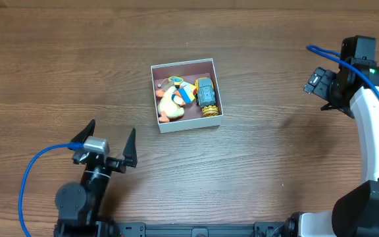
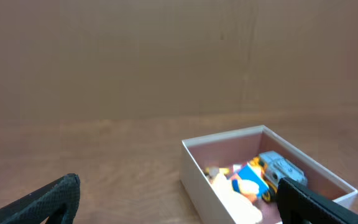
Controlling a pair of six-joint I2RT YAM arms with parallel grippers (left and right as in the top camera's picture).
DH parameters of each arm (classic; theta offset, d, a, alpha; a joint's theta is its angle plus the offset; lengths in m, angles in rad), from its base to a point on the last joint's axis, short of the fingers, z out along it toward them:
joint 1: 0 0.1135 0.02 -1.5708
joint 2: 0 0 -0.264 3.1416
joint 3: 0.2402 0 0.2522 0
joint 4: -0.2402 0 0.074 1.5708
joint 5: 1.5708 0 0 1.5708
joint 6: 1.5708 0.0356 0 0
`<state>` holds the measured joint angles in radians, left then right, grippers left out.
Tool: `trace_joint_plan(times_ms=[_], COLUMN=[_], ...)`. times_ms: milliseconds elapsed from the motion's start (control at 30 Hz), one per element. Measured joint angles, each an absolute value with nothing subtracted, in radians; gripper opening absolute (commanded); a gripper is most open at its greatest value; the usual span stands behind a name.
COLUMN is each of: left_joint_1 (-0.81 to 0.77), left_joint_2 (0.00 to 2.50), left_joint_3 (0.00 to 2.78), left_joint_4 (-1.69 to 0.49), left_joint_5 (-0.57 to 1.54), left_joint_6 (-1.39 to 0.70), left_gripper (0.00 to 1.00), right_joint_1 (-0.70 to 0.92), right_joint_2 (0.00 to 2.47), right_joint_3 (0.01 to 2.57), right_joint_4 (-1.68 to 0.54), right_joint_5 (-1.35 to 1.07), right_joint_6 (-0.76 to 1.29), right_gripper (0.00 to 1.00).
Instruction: Pack container
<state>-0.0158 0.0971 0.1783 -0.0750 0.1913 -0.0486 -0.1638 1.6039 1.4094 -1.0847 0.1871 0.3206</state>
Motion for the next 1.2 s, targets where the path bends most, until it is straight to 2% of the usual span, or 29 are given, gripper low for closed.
trace_joint_plan(times_ms=[233, 433, 1200], left_joint_1=[-0.012, -0.012, -0.012], left_joint_2=[0.017, 0.016, 0.015], left_joint_3=[0.159, 0.01, 0.01], left_joint_4=[-0.079, -0.062, -0.06], left_joint_5=[0.192, 0.191, 0.187], left_joint_6=[0.062, 0.132, 0.126], left_gripper=[1.0, 1.0, 1.0], right_joint_1=[-0.164, -0.164, -0.164], right_joint_2=[1.604, 1.604, 1.604], right_joint_3=[1.409, 1.409, 1.409], right_joint_4=[-1.085, -1.084, -1.084], right_joint_5=[0.187, 0.187, 0.187], right_joint_6=[0.321, 0.321, 0.321], right_gripper=[1.0, 1.0, 1.0])
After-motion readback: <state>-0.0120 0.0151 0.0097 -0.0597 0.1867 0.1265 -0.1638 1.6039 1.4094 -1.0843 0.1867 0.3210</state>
